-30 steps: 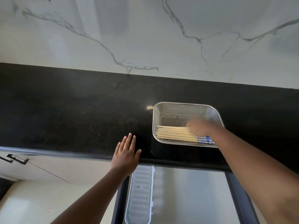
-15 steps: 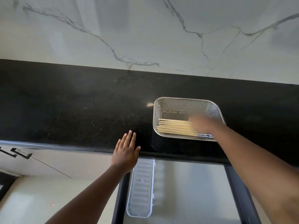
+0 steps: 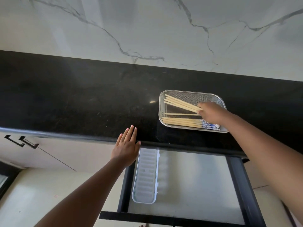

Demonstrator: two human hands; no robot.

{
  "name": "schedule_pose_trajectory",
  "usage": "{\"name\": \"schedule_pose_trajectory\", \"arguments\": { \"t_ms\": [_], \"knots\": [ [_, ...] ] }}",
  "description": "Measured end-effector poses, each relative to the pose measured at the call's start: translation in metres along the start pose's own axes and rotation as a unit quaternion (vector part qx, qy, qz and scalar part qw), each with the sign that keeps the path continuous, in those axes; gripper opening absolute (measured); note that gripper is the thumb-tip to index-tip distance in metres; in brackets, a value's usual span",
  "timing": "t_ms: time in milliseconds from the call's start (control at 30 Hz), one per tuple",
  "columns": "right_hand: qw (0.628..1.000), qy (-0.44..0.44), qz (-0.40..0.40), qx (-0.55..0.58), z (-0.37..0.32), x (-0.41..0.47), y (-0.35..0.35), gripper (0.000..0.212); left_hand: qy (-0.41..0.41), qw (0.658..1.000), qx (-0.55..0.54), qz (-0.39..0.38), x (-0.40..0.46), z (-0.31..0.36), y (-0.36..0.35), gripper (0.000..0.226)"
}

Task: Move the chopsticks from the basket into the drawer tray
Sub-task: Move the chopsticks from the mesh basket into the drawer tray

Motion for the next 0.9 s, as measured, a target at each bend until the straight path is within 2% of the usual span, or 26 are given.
{"name": "schedule_pose_trajectory", "arguments": {
  "t_ms": [200, 300, 400, 500, 567, 633, 733, 900],
  "knots": [
    [0.994, 0.034, -0.059, 0.089, -0.031, -0.061, -0.011, 0.014, -0.002, 1.000, 0.025, -0.001, -0.022, -0.009, 0.004, 0.061],
    [0.978, 0.050, -0.144, 0.143, -0.044, -0.102, -0.039, 0.012, 0.009, 1.000, 0.029, -0.007, -0.028, -0.008, 0.006, 0.060],
    [0.954, 0.053, -0.262, 0.137, -0.054, -0.140, -0.081, 0.012, 0.016, 0.999, 0.030, -0.020, -0.029, -0.005, 0.007, 0.060],
    [0.924, 0.028, -0.367, 0.100, -0.065, -0.163, -0.133, 0.018, 0.023, 0.999, 0.027, -0.026, -0.028, -0.003, 0.008, 0.059],
    [0.912, -0.015, -0.397, 0.102, -0.072, -0.163, -0.166, 0.022, 0.025, 0.999, 0.022, -0.028, -0.027, -0.004, 0.006, 0.059],
    [0.896, -0.085, -0.403, 0.169, -0.081, -0.154, -0.193, 0.026, 0.026, 0.999, 0.017, -0.025, -0.027, -0.004, 0.005, 0.059],
    [0.851, -0.191, -0.375, 0.313, -0.102, -0.131, -0.217, 0.021, 0.029, 0.999, 0.015, -0.013, -0.025, -0.004, 0.003, 0.060],
    [0.809, -0.274, -0.284, 0.435, -0.143, -0.090, -0.245, 0.022, 0.021, 1.000, -0.001, 0.014, -0.027, -0.008, 0.001, 0.060]
  ]
}}
Point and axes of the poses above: each hand's wrist, its own x-axis towards the middle knuckle, its own y-axis out of the back of the hand, z = x × y, the point moved 6 cm from there along x, towards the middle knuckle, and after that the axes turned 6 degrees about -x, right-handed, at the moved point
